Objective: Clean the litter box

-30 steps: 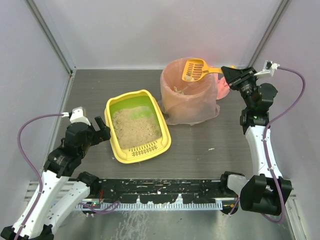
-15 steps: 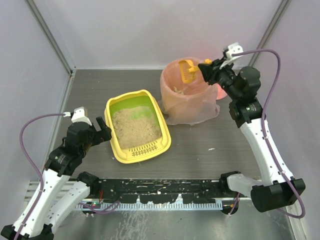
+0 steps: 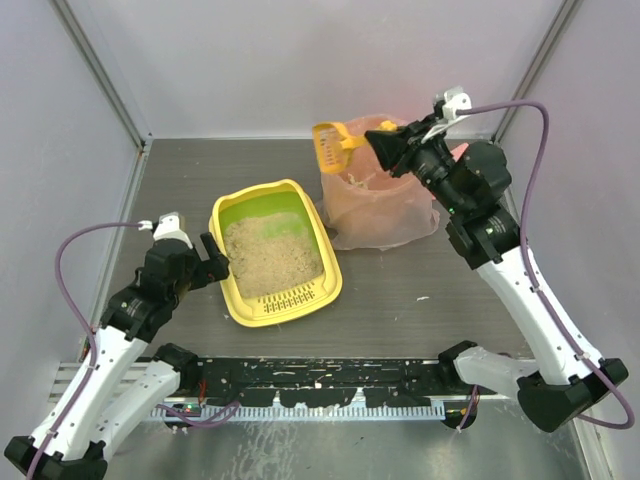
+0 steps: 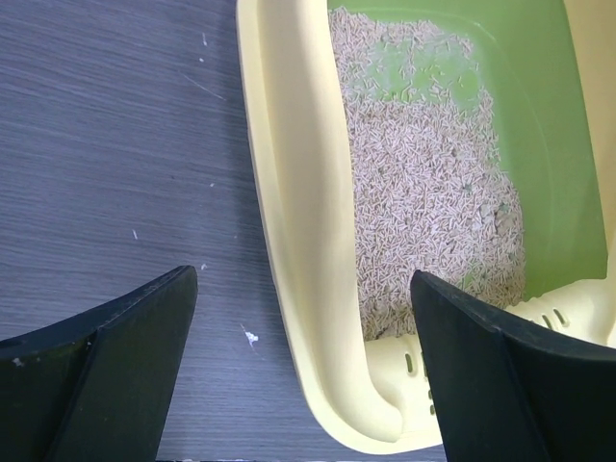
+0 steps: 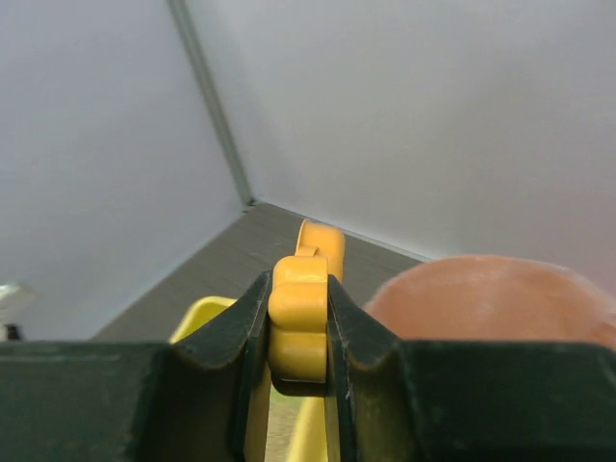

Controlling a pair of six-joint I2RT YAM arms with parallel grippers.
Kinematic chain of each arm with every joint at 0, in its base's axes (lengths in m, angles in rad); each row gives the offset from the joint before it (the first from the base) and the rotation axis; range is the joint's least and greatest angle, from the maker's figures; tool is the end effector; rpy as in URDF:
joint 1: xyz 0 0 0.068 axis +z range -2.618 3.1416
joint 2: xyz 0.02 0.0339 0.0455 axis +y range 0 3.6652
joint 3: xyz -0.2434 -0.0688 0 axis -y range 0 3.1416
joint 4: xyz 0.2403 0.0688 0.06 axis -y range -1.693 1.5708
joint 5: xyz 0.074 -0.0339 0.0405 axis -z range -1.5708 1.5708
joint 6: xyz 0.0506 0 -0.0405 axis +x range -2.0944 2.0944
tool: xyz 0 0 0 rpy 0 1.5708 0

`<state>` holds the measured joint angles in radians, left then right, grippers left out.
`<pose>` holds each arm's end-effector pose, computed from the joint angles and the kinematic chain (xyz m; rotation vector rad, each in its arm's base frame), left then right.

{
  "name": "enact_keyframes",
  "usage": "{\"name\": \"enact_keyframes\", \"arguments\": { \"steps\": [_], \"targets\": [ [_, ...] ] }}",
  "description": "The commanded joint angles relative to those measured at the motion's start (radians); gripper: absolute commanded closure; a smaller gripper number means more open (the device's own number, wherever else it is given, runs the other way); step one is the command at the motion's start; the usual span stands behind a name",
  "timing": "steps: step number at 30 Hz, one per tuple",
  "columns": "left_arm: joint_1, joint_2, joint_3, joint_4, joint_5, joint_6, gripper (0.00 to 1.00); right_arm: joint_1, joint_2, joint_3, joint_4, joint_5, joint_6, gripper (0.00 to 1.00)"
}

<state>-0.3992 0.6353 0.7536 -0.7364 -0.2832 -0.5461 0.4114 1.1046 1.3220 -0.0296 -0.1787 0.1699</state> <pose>0.1488 -0.0474 0.2748 -0.3176 2.1468 -0.2337 0.2291 0.1098 0.4645 -0.3201 1.3761 0.6068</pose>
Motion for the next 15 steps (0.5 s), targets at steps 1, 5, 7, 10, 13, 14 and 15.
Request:
{"name": "enact_keyframes", "arguments": {
  "steps": [1, 5, 7, 10, 13, 14, 15],
  "targets": [
    [-0.002, 0.022, -0.015, 0.093, 0.032, -0.021, 0.07, 0.130, 0.020, 0.034, 0.029, 0.024, 0.133, 0.99],
    [-0.001, 0.035, -0.025, 0.103, 0.034, -0.022, 0.12, 0.257, 0.114, 0.043, -0.033, 0.128, 0.127, 0.99],
    [-0.002, 0.037, -0.027, 0.105, 0.031, -0.021, 0.14, 0.305, 0.172, 0.065, -0.067, 0.196, 0.129, 0.99],
    [-0.001, 0.040, -0.030, 0.108, 0.028, -0.024, 0.18, 0.350, 0.266, 0.098, -0.099, 0.258, 0.158, 0.99],
    [-0.001, 0.042, -0.036, 0.114, 0.031, -0.026, 0.20, 0.372, 0.366, 0.146, -0.145, 0.303, 0.193, 0.99],
    [-0.001, 0.045, -0.039, 0.117, 0.035, -0.026, 0.22, 0.376, 0.396, 0.163, -0.159, 0.310, 0.203, 0.99],
    [-0.001, 0.048, -0.042, 0.122, 0.039, -0.026, 0.23, 0.381, 0.425, 0.175, -0.165, 0.316, 0.210, 0.99]
  ]
}}
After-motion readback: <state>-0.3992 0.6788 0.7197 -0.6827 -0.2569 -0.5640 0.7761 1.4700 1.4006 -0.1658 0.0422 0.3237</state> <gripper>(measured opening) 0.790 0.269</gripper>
